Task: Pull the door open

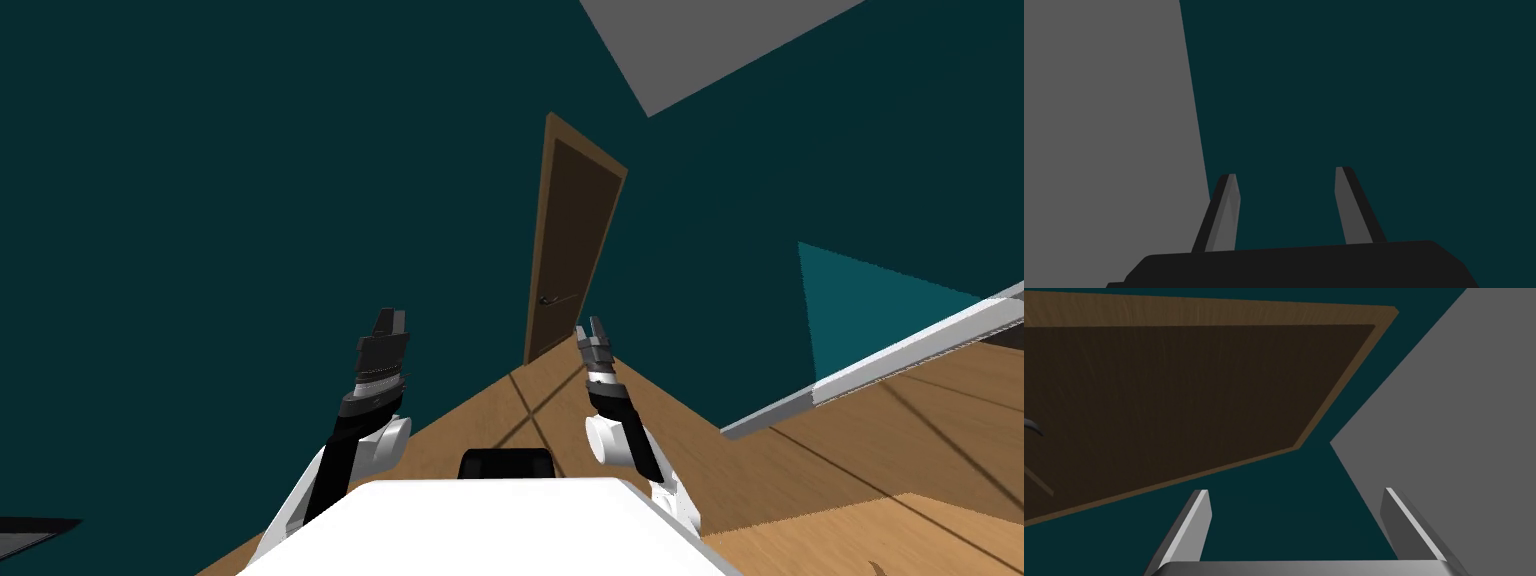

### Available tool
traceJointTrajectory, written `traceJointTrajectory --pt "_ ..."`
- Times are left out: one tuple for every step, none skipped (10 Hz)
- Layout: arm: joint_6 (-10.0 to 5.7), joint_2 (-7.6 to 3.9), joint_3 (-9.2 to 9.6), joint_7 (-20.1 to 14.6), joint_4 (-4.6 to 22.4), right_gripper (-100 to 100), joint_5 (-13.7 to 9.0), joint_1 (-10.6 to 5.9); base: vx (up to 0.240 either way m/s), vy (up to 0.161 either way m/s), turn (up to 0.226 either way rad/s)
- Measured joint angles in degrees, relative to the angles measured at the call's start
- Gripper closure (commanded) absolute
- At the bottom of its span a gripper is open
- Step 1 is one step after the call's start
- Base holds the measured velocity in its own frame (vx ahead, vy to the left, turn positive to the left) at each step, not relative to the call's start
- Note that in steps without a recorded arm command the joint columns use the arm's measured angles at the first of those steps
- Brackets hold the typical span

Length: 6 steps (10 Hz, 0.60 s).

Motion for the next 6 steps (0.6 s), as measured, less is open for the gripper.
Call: traceJointTrajectory --pt "-0.22 -0.4 0.45 0.1 1.3 -100 -0.5 -0.53 0.085 -0.084 0.154" --pt "-0.52 -1.13 0.69 0.1 2.7 -100 -1.1 -0.91 0.085 -0.102 0.138" --pt "-0.93 -1.49 1.19 0.2 4.5 -100 -1.6 -1.57 0.086 -0.114 0.156" --pt "-1.31 -2.13 1.58 0.2 6.0 -100 -2.2 -1.94 0.078 -0.119 0.143" --pt "-1.8 -2.63 1.95 0.2 8.0 -100 -2.8 -2.8 0.072 -0.116 0.138" --pt "-2.07 -3.61 2.04 0.0 9.6 -100 -3.6 -3.39 0.057 -0.1 0.164"
